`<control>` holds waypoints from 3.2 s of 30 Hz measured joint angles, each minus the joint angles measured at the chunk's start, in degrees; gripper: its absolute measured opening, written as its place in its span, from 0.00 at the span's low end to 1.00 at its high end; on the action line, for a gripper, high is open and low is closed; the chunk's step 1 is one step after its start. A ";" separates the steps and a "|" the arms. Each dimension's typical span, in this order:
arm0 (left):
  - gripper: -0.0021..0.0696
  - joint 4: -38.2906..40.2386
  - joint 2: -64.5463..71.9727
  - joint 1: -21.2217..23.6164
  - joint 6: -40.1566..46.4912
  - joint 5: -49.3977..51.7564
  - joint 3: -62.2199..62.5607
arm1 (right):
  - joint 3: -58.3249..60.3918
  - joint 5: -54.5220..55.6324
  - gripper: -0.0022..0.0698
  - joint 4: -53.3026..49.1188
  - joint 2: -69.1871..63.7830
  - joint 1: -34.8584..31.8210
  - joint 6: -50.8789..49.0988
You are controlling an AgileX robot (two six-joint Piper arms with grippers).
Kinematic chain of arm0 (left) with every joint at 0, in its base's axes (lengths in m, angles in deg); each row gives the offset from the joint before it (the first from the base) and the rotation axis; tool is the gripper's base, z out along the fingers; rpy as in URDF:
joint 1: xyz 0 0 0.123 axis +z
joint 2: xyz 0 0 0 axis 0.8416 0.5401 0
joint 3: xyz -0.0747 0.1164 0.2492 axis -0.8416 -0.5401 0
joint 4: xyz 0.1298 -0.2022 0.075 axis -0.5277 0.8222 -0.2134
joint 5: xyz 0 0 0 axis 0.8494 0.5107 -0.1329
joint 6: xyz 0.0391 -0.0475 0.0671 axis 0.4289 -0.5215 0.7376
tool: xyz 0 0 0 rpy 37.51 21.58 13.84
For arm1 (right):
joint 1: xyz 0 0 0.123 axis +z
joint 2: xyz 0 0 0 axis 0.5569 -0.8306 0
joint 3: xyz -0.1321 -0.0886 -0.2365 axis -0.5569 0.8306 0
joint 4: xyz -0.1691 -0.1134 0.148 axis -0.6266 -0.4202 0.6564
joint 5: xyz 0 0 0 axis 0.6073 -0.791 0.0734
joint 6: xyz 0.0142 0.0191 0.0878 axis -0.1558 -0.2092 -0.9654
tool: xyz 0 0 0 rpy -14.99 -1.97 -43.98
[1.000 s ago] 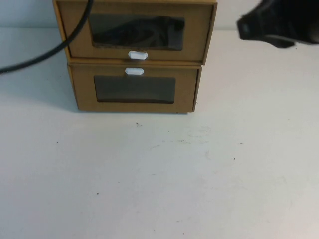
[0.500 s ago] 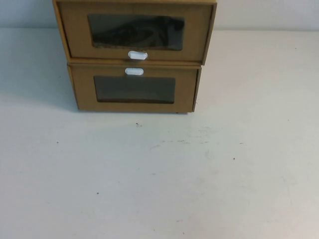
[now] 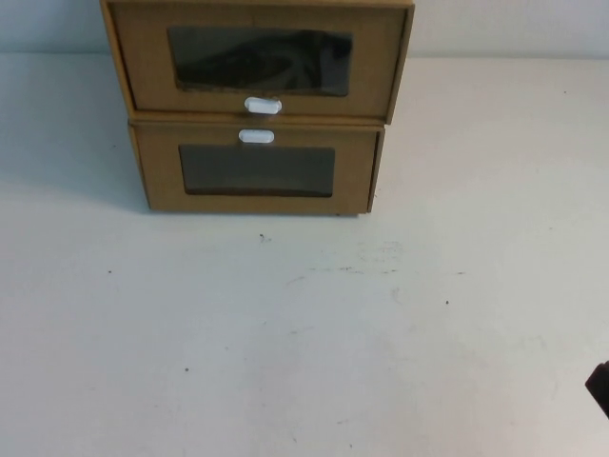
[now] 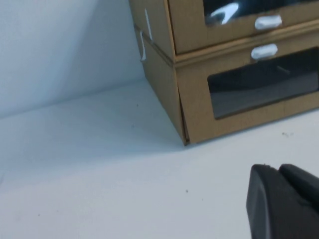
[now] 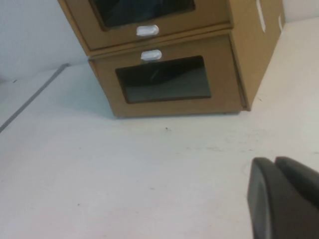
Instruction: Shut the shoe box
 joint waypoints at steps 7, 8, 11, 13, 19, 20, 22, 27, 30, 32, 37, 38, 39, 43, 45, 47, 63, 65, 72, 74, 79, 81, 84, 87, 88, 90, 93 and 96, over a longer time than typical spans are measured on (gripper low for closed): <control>0.03 0.00 0.74 0.00 0.00 -2.30 -4.28 | 6.82 3.54 0.01 -0.13 -0.63 0.00 0.00; 0.03 0.12 0.74 0.00 0.00 -2.59 -4.61 | 6.87 2.24 0.01 -0.13 -0.73 0.00 0.00; 0.03 0.12 0.74 0.00 0.00 -2.81 -5.99 | 6.96 -2.40 0.01 -0.01 -0.66 0.00 0.00; 0.03 0.12 0.74 0.00 0.00 -2.45 -6.62 | 6.96 -4.96 0.01 -0.01 -0.66 0.00 0.00; 0.03 0.12 0.74 0.00 0.00 0.32 -7.00 | 6.96 -7.51 0.01 2.04 -0.66 0.00 0.00; 0.03 0.12 0.74 0.00 0.00 0.54 -7.00 | 6.96 -7.64 0.01 2.54 -0.66 0.00 0.00; 0.03 0.12 0.74 0.00 0.00 0.63 -7.00 | 6.96 -7.74 0.01 2.76 -0.66 0.00 0.00; 0.03 0.12 0.74 0.00 0.00 0.63 -7.00 | 6.96 -7.82 0.01 3.23 -0.66 0.00 0.00; 0.03 0.12 0.74 0.00 0.00 0.76 -7.00 | 6.96 -7.82 0.01 3.23 -0.66 0.00 0.00; 0.03 0.12 0.74 0.00 0.00 0.76 -7.00 | 6.96 -7.87 0.01 3.23 -0.66 0.00 0.00; 0.03 0.12 0.74 0.00 0.00 0.76 -7.00 | 6.96 -8.90 0.01 -0.67 1.28 -3.88 0.00; 0.03 0.12 0.74 0.00 0.00 0.76 -7.00 | 6.96 -8.65 0.01 -1.98 2.07 -6.62 0.00; 0.03 0.12 0.74 0.00 0.00 0.76 -7.00 | 6.96 -8.37 0.01 -3.35 2.96 -9.79 0.00; 0.03 0.12 0.74 0.00 0.00 0.76 -7.00 | 6.96 -8.88 0.01 -6.48 7.88 -22.05 0.00; 0.03 0.12 0.74 0.00 0.00 0.76 -7.00 | 6.96 -10.61 0.01 -6.85 11.68 -27.16 0.00; 0.03 0.12 0.74 0.00 0.00 0.76 -7.00 | 6.96 -13.10 0.01 -7.08 15.53 -30.38 0.48; 0.03 0.12 0.74 0.00 0.00 0.76 -7.00 | 6.96 -20.85 0.01 -7.08 17.35 -33.04 8.46; 0.03 0.12 0.74 0.00 0.00 0.76 -7.00 | 6.96 -20.85 0.01 -7.08 17.35 -33.04 8.59; 0.03 0.12 0.74 0.00 0.00 0.76 -7.00 | 6.96 -20.85 0.01 -7.08 17.35 -33.04 8.67; 0.03 0.12 0.74 0.00 0.00 0.76 -7.00 | 6.96 -20.85 0.01 -7.08 17.35 -33.04 8.67; 0.03 0.12 0.74 0.00 0.00 0.76 -7.00 | 6.96 -20.85 0.01 -7.08 17.35 -33.04 8.72; 0.03 0.12 0.74 0.00 0.00 0.76 -7.00 | 6.96 -20.85 0.01 -7.08 17.35 -33.04 8.72; 0.03 -0.50 0.74 0.00 0.00 0.62 -7.12 | 6.96 -20.85 0.01 -7.08 17.35 -33.04 8.80; 0.03 -5.88 0.48 0.00 -3.09 -0.22 -7.59 | 6.96 -20.94 0.01 -7.08 17.35 -33.04 8.80; 0.03 -8.46 0.00 0.00 -6.92 -1.01 -7.53 | 6.96 -20.94 0.01 -7.08 17.35 -33.04 8.80; 0.03 -15.77 -1.89 0.00 -16.39 -1.56 -7.53 | 6.96 -20.94 0.01 -7.08 17.35 -33.04 8.80; 0.03 -22.03 -4.95 0.00 -24.49 0.69 -7.53 | 6.96 -20.94 0.01 -7.08 17.35 -33.04 8.80; 0.03 -23.65 -5.76 0.00 -27.27 5.52 -7.53 | 6.96 -20.98 0.01 -7.08 17.35 -33.04 8.80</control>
